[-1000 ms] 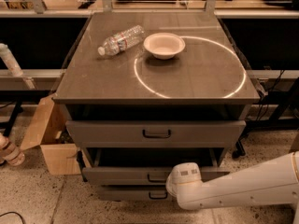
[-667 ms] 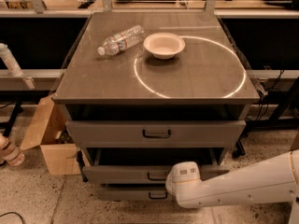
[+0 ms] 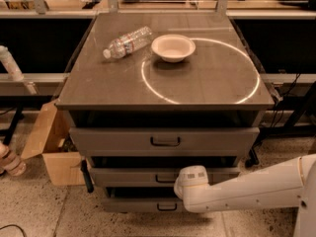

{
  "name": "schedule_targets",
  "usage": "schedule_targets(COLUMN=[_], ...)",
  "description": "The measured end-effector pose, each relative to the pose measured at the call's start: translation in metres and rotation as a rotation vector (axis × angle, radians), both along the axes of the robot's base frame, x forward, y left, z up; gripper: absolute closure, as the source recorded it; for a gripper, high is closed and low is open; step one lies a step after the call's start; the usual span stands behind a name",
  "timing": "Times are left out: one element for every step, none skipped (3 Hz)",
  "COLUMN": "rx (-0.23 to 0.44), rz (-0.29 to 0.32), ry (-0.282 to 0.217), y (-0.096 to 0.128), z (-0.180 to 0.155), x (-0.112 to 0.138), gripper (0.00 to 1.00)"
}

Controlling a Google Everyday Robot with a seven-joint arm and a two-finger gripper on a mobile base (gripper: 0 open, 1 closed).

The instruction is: Close middle drawer

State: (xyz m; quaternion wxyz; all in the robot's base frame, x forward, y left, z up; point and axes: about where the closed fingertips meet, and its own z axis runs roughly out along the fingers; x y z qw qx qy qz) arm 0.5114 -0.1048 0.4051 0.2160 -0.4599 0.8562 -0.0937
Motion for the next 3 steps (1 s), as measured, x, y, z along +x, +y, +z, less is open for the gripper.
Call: schedule_targets(rx=[-0.016, -0.016, -0.016], rz=[-0.008, -0.008, -0.008], ry=[-0.037, -0.037, -0.037], y=[0.0015, 0.0015, 0.0015], z=[0.0037, 0.0037, 0.0037], x=[0.0248, 0.0248, 0.0248], gripper=[1.0, 0.97, 0.74])
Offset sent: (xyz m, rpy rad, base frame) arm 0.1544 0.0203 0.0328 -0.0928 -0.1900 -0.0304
